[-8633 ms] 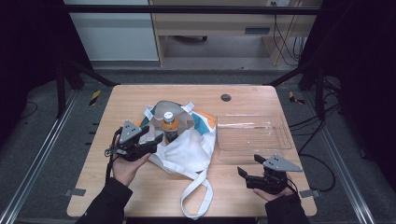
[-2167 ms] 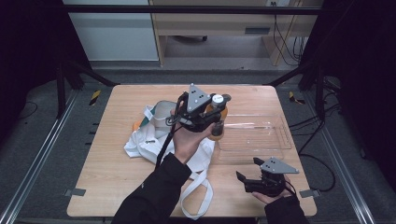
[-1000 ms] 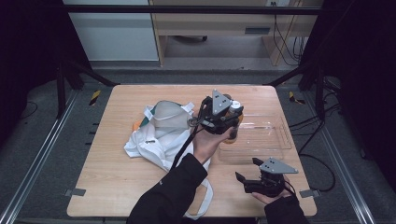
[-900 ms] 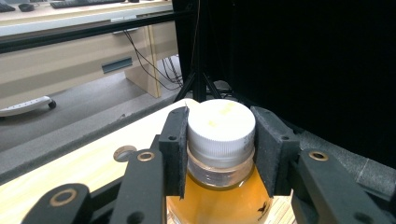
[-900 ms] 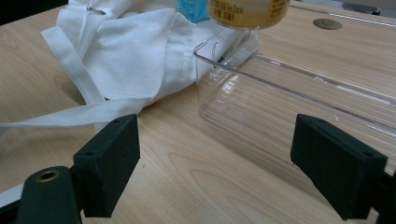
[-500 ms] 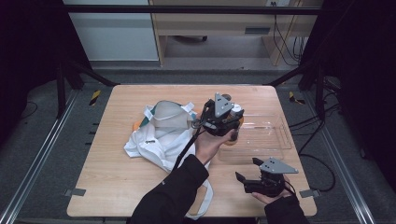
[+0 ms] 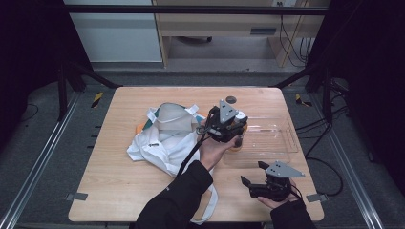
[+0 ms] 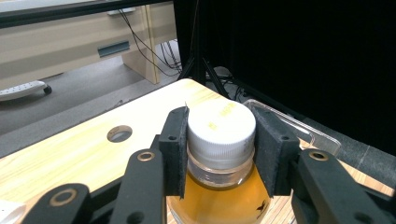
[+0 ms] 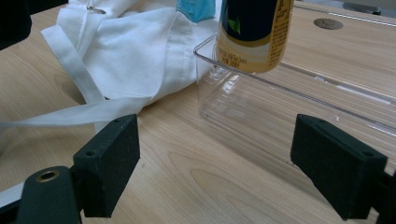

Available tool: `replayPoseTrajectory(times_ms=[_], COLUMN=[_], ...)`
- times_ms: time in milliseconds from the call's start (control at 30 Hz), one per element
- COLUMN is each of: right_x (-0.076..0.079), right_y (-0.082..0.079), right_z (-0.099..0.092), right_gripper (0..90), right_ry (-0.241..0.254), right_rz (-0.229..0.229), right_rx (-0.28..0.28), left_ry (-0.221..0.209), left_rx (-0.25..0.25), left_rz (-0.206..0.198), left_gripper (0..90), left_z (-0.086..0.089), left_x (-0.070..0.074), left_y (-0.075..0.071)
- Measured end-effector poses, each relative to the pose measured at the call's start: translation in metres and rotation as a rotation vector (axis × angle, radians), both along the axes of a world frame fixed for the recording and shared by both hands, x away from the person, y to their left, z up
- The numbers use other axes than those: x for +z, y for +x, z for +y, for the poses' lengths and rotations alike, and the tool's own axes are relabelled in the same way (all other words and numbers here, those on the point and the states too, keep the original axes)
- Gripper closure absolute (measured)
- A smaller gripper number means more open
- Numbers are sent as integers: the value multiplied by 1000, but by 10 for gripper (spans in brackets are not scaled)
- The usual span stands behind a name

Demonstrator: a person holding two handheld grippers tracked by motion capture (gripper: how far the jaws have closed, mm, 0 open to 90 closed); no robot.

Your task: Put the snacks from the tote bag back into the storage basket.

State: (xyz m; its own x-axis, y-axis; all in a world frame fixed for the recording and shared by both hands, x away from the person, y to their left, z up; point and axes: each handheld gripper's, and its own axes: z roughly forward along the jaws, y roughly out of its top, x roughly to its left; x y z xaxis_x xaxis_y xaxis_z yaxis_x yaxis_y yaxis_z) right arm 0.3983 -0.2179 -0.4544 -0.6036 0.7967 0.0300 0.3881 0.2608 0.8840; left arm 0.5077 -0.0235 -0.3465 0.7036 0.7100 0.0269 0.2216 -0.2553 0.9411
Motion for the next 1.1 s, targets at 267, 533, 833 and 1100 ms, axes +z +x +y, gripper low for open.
replayPoseTrajectory(times_ms=[267,533,833,1100], right_x=[0,0,-1,-1], right_y=[0,0,0,0], right_z=[0,0,0,1], right_gripper=[159,159,158,158], right_ry=[0,-2,-2,-1], right_rz=[0,5,8,12], right_rx=[0,2,4,2], left_ry=[4,12,22,30], left_rx=[-2,-3,-7,-8], left_rz=[15,26,44,59], left_gripper=[589,589,589,588], left_z=[1,3,1,1], left_x=[-9,-17,-27,-37], left_y=[0,0,0,-1])
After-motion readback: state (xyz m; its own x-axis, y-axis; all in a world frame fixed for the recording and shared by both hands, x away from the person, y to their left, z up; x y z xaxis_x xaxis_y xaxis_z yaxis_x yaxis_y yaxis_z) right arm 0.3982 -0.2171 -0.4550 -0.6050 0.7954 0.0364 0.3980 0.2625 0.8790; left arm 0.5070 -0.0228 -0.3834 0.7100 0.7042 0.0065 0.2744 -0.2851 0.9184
